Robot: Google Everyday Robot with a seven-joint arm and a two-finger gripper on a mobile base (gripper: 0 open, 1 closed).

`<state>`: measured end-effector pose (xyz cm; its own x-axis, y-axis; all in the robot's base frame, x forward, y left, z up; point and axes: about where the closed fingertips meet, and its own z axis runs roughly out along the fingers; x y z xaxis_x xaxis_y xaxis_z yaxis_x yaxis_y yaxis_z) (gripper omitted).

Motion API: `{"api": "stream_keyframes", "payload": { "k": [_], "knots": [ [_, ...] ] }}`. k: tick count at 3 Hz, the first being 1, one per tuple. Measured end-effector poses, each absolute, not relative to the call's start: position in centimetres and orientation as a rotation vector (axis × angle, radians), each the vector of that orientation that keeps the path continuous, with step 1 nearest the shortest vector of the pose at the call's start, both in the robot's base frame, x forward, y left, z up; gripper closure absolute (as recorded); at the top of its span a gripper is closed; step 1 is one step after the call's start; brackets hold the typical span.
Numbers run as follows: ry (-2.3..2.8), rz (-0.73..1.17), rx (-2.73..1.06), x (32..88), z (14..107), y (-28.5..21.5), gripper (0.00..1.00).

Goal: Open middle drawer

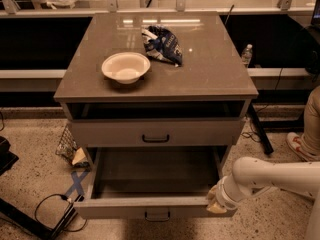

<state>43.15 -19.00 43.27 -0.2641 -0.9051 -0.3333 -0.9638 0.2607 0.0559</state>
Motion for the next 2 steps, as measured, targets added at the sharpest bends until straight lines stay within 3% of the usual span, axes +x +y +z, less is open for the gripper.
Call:
{"api": "stream_keyframes", "payload": {
  "k": [1, 2],
  "knots": [
    [2.297, 0.365, -1.741, 43.14, 43.27, -19.00, 1.00],
    [2.297, 0.365, -1.741, 43.14, 43.27, -18.99, 0.82]
  ]
}}
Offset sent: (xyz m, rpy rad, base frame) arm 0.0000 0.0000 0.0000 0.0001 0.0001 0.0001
